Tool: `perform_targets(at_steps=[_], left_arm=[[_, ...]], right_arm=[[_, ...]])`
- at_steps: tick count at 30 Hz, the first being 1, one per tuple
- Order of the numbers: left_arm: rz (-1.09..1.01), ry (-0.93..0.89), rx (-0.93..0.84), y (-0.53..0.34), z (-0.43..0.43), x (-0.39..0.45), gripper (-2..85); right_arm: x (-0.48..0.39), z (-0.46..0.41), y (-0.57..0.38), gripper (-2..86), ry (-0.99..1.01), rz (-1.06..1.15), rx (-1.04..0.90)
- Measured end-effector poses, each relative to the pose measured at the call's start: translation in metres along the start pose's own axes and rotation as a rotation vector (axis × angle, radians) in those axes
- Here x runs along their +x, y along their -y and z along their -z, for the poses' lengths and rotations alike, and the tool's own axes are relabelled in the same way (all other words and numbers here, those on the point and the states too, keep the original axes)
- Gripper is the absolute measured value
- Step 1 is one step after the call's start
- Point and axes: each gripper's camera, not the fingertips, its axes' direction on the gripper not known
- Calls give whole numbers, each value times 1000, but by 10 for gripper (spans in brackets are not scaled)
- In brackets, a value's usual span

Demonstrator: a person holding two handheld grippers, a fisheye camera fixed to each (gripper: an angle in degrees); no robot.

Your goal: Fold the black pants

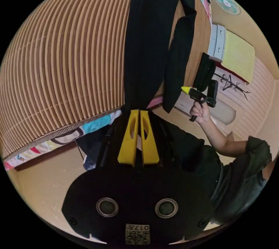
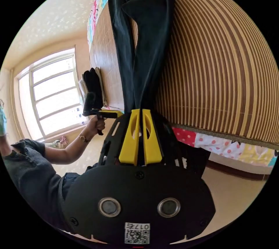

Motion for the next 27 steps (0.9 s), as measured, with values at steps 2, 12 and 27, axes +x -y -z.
perform_targets(at_steps=[2,12,27], left_arm=[[-123,-351,-19,-6,31,-10,-7],[-37,15,286,-70,145,-46,147],[-369,-661,104,-76,226,-67,26]], right_arm=[[10,35,-7,22,282,20,60],[35,142,-36,20,-171,-214,116],[50,215,-38,16,-88,-331,145]])
